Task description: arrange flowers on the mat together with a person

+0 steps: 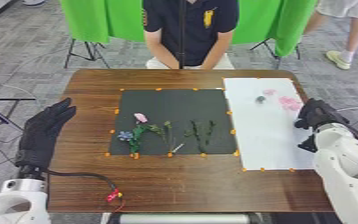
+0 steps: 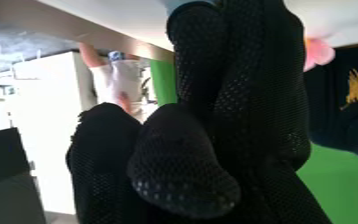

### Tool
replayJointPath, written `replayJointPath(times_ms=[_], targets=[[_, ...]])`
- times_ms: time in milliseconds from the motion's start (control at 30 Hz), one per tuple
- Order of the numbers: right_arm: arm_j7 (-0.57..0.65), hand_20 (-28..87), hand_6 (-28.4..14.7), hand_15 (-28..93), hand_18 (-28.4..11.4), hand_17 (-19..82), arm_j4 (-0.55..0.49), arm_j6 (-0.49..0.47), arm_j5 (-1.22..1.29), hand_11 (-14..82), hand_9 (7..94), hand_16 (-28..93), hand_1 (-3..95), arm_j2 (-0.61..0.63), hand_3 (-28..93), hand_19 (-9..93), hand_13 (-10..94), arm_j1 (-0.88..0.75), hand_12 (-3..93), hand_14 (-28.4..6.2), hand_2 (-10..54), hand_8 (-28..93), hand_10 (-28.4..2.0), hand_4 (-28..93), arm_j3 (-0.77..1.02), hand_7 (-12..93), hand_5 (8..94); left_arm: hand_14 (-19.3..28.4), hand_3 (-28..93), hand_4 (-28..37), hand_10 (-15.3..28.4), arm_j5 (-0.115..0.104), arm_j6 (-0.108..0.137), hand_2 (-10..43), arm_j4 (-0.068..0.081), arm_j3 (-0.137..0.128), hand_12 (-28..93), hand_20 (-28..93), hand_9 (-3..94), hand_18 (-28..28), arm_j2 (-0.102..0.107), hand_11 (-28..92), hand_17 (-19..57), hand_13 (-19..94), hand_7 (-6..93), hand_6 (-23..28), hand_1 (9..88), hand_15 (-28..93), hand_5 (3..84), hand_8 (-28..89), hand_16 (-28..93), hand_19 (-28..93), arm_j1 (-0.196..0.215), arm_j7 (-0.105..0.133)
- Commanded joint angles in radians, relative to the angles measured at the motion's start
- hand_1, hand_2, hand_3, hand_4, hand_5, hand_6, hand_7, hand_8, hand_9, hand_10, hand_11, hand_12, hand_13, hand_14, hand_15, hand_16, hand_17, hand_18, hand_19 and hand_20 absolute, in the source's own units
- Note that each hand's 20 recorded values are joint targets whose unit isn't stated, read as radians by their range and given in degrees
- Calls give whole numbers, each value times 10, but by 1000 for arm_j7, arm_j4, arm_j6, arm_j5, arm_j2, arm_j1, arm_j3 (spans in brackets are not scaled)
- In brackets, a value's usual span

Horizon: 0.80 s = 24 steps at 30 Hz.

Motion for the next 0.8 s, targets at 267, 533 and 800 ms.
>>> replayJointPath(times_ms=[267, 533, 800], targets=[[-81, 468, -19, 703, -80, 791, -341, -58, 112, 291, 937, 164, 946, -19, -279, 932, 937, 242, 251, 4, -95, 82, -98, 417, -257, 159, 859, 153, 629, -264, 151, -9, 14, 91, -3, -24, 118, 132, 437, 100, -5, 132, 40, 303, 60, 72, 236, 76, 469, -48, 19, 48, 23, -18], [-189, 473, -18, 703, -81, 790, -234, -159, 110, 305, 937, 166, 946, -170, -282, 932, 937, 444, 250, 5, -95, 87, -98, 419, -564, 160, 860, 153, 629, -263, 148, -12, 12, 91, 7, -10, 116, 132, 433, 100, -1, 132, 40, 300, 58, 72, 235, 75, 465, -49, 18, 48, 9, -26], [-248, 480, -16, 707, -83, 791, -129, -225, 14, 309, 937, 166, 946, -255, -282, 932, 937, 485, 254, 5, -95, 88, -97, 415, -722, 163, 862, 151, 630, -264, 148, -13, 9, 90, 14, 0, 115, 132, 430, 100, 2, 133, 40, 298, 59, 72, 233, 74, 463, -48, 18, 47, -3, -29]])
